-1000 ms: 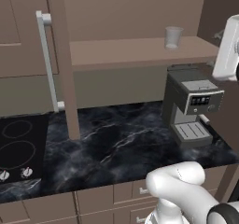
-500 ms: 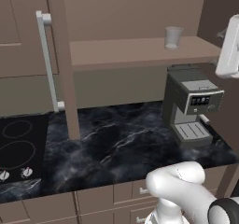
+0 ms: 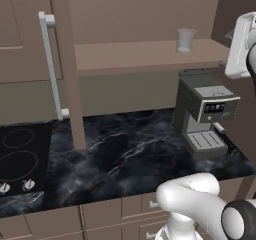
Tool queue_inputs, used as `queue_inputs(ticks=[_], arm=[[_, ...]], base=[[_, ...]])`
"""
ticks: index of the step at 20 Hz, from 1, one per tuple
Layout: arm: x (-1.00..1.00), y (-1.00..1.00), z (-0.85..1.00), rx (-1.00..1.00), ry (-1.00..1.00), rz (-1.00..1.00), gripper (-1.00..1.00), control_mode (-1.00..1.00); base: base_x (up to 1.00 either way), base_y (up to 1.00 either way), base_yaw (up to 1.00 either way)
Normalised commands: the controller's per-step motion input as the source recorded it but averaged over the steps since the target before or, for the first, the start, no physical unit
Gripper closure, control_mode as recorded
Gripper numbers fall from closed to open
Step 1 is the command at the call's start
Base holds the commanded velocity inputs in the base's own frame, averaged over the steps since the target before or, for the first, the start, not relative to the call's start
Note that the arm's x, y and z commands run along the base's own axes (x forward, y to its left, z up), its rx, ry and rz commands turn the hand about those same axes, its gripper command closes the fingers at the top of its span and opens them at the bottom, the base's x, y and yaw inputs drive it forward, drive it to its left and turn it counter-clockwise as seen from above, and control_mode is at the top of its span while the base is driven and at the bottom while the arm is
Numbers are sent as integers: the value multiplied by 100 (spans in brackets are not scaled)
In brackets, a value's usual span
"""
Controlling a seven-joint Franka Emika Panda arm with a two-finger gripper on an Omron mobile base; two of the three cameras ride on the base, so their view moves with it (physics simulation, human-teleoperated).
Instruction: There is a bowl on the dining counter. Grab a lemon wedge from the fridge and place it in the bowl. Then get the liquor bottle and glass cup from the cabinet and place them next to the bowl.
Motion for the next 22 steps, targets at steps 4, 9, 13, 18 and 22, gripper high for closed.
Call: queue_inputs(ticks=[4,9,13,18,22], arm=[[5,-18,0,0,1,0,-100,-100],[15,-24,0,0,0,4,-100,-100],[46,-4,0,-5,0,8,-100,-100],[65,11,0,-9,0,11,-100,-100],[62,4,0,-7,-1,13,-100,-100]], base=[[0,0,0],[0,0,0],[0,0,0],[0,0,0],[0,0,0]])
